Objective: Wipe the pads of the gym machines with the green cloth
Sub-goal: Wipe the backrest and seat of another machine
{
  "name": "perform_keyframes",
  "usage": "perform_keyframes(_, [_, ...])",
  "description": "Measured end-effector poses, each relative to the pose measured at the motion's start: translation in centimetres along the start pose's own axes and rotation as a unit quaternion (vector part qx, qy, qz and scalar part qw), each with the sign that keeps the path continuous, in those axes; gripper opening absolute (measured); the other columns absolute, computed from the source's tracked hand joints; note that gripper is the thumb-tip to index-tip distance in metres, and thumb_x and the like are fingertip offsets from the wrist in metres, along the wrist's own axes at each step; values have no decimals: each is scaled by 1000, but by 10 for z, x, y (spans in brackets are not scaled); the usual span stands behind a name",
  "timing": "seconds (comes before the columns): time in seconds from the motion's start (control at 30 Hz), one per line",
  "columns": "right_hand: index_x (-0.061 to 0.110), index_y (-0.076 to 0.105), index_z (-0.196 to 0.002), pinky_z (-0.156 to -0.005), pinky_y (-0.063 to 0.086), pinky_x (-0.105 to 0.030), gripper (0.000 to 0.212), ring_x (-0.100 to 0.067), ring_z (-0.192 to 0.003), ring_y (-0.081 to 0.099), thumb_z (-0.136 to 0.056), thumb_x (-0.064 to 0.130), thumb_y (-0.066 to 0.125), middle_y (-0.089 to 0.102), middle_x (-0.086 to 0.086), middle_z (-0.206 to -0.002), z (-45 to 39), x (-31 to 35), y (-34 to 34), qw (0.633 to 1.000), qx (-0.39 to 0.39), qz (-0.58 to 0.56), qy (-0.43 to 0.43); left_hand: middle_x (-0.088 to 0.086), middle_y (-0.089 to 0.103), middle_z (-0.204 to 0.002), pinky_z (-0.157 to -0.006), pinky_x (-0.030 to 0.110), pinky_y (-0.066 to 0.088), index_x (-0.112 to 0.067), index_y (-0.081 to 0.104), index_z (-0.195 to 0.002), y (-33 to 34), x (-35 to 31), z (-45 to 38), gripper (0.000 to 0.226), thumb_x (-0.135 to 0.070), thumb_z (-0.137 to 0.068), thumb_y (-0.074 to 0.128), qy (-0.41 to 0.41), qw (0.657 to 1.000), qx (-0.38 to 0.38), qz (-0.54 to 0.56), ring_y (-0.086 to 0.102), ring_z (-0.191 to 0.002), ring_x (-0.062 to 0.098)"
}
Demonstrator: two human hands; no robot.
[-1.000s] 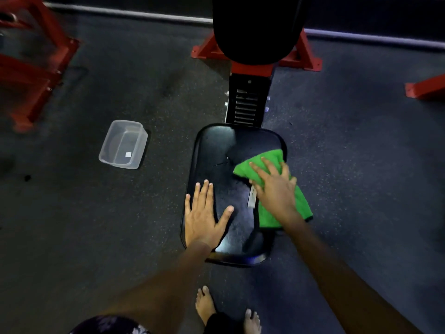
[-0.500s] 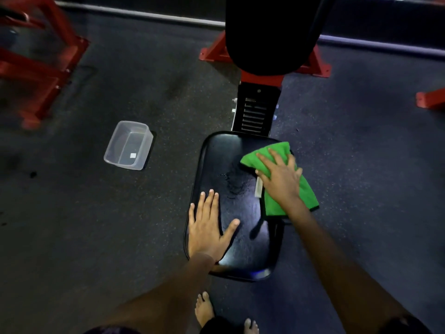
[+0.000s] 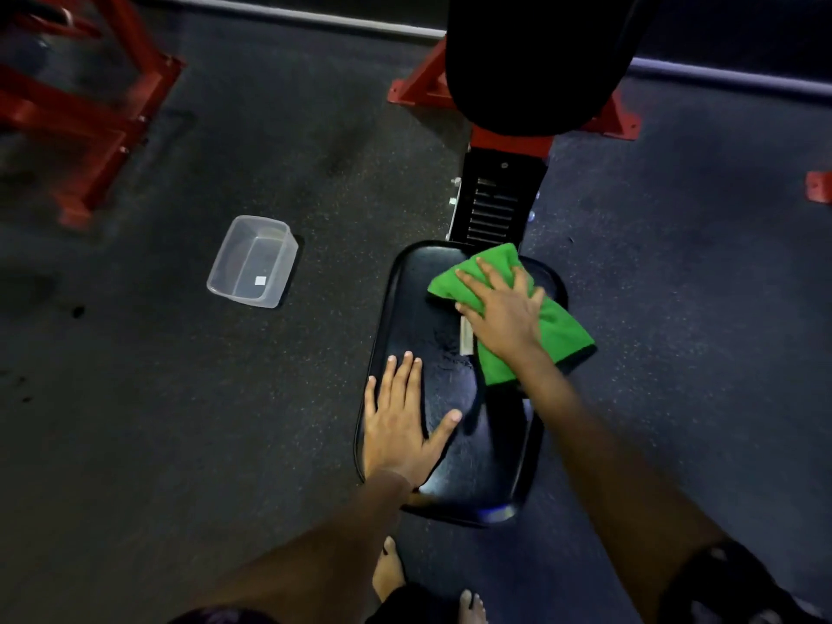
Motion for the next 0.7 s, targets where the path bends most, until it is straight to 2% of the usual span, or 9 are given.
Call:
perform_keyframes(0.1, [45,23,-145,-110,12,-60,54,-35,-143,7,-95,50,41,11,12,-158,8,38,7,997,25,18,-69,4,28,-154,-115,40,4,-11,31,-146,2,1,0,86,-72,-89,11,-1,1000,4,2,10,-143,16])
perform_keyframes(0.17, [47,18,-145,-112,7,-57,56,-30,-144,5,-94,51,42,9,15,-158,34,41,12,986,49,33,-159,6,34,-151,-114,42,7,-9,36,-143,3,1,-1,87,-72,-89,12,-3,1000,8,0,13,-143,17])
perform_keyframes(0.23, [49,15,-144,-112,7,-53,58,-25,-145,5,-93,54,42,9,19,-157,52,21,13,976,66,31,-206,6,38,-149,-113,43,9,-8,41,-140,2,1,-2,86,-72,-89,13,-5,1000,7,-2,16,-142,18])
perform_keyframes(0.3, [52,15,-142,-111,11,-54,57,-24,-145,8,-92,58,41,11,19,-156,46,-4,7,982,52,23,-183,5,34,-151,-113,43,9,-10,41,-140,2,0,-1,84,-72,-89,15,-2,1000,3,0,15,-143,18])
perform_keyframes(0.37, [51,21,-142,-109,15,-54,55,-27,-144,10,-91,59,40,14,17,-157,20,-17,0,994,30,9,-101,4,32,-152,-113,43,9,-11,40,-141,0,0,0,83,-72,-90,15,0,1000,-2,3,14,-143,18])
perform_keyframes(0.47, [46,26,-144,-108,15,-59,55,-34,-143,8,-92,59,39,12,11,-158,-12,10,-2,1000,13,15,-6,4,32,-152,-113,43,9,-12,40,-141,-1,0,1,82,-71,-90,15,-1,1000,-3,-1,15,-143,18])
perform_keyframes(0.53, [44,24,-145,-108,12,-63,57,-37,-143,6,-92,59,38,9,9,-159,-16,48,4,998,26,29,-47,4,33,-152,-113,43,9,-13,41,-140,-1,0,1,81,-71,-90,15,-3,1000,-5,3,16,-143,18])
perform_keyframes(0.63, [47,23,-145,-108,13,-59,56,-33,-144,7,-93,57,40,11,11,-158,-7,79,16,975,53,71,-204,4,35,-151,-113,42,8,-13,43,-139,-1,1,1,81,-71,-90,15,-4,1000,-7,9,17,-143,17])
perform_keyframes(0.7, [48,24,-144,-107,16,-55,55,-30,-144,8,-92,57,40,14,13,-157,-20,67,9,976,47,58,-203,3,33,-152,-113,42,8,-13,42,-140,-1,1,0,81,-72,-90,15,-3,1000,-8,10,16,-143,17])
Point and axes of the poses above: each hand's wrist, its own z-axis away from the middle knuckle, its own y-axis out of the palm, x = y × z, the point moved 7 cm from there along -z, towards the middle knuckle
